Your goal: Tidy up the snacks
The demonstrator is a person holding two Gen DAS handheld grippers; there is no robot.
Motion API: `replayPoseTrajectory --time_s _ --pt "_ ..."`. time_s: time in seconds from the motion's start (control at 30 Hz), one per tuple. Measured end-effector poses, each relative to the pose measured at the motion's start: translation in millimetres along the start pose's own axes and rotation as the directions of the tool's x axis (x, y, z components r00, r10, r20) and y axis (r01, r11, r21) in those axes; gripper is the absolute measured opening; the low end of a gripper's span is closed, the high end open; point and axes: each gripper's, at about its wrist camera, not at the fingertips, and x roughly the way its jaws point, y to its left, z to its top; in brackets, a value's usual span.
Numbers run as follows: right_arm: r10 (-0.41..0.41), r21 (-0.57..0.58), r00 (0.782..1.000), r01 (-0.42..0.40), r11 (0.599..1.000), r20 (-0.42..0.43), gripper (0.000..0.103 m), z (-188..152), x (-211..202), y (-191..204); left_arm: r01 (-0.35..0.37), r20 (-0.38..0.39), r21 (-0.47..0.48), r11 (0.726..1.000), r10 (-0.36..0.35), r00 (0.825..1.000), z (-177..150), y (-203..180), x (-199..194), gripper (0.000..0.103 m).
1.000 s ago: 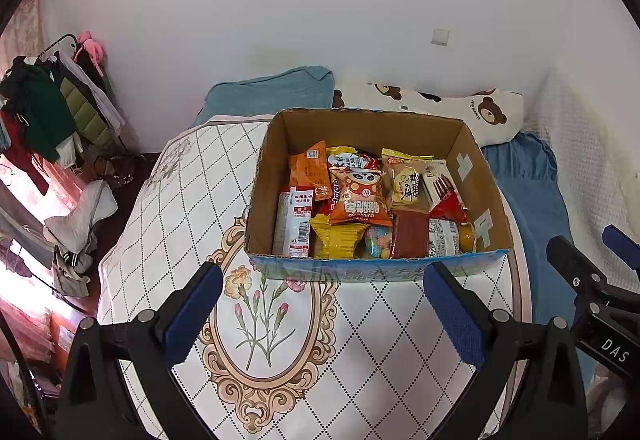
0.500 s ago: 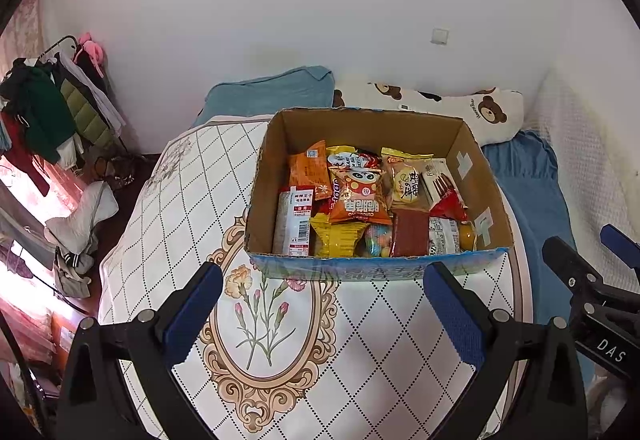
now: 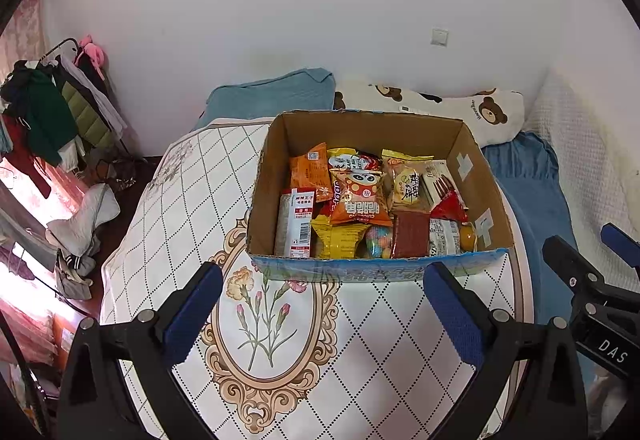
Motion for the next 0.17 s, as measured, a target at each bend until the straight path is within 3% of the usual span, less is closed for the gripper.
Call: replayPoseTrajectory --time_s 0.17 --pt "0.0 -0.001 1.0 0.0 1.0 -0.001 0.103 0.2 -0.1 1.6 -0.008 0.012 0.003 1.0 0.008 1.0 0.2 0.7 -0.8 0.103"
